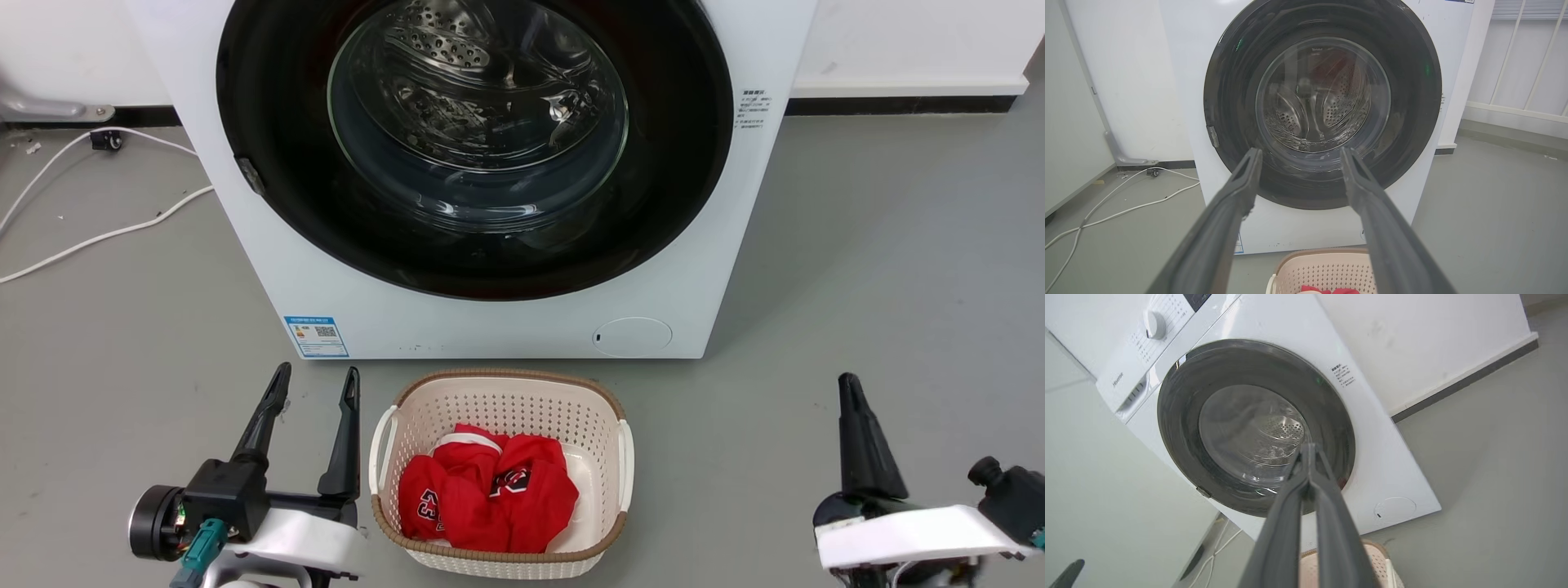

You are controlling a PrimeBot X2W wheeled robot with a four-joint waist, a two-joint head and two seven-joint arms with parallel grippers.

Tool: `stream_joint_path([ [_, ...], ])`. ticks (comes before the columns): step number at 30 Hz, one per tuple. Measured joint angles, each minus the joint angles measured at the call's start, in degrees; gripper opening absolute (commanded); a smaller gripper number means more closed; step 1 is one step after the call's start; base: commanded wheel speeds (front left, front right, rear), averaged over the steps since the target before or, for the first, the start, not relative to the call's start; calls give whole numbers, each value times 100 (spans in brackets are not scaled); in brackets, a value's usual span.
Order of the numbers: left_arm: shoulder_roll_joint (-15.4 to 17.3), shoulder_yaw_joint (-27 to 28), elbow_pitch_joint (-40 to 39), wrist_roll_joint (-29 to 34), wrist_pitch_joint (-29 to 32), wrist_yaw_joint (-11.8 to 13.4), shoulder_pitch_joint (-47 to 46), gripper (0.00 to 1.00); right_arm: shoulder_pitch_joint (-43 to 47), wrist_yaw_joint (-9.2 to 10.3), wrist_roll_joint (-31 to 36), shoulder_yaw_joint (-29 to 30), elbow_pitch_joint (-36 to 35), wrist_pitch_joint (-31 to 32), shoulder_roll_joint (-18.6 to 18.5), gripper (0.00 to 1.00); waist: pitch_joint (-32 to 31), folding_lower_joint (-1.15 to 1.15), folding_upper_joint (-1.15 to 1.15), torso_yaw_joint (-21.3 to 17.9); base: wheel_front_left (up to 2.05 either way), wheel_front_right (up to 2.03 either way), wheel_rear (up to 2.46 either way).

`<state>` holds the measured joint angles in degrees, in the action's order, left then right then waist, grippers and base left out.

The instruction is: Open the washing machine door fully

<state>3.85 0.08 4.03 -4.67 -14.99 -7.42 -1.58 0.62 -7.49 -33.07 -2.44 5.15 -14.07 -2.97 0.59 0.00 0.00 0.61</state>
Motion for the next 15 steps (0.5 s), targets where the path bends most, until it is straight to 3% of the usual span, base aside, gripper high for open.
stream_joint_path([
  [3,-2,12,0,-5,0,0,0,100,-100,-1,-1819,-213,51,-81,10,0,20,0,0,-11,0,0,0],
  [7,-5,31,-10,-19,0,0,-1,100,-337,0,-4224,-32,38,-103,14,0,65,0,0,-26,0,0,0],
  [11,-12,49,-42,-64,0,0,-41,100,-731,0,-5633,52,237,-103,14,0,162,0,0,-37,0,0,0],
  [15,-19,73,-107,-113,-1,-1,-160,100,-1399,0,-6246,35,546,-103,16,0,314,0,0,-50,0,0,0],
])
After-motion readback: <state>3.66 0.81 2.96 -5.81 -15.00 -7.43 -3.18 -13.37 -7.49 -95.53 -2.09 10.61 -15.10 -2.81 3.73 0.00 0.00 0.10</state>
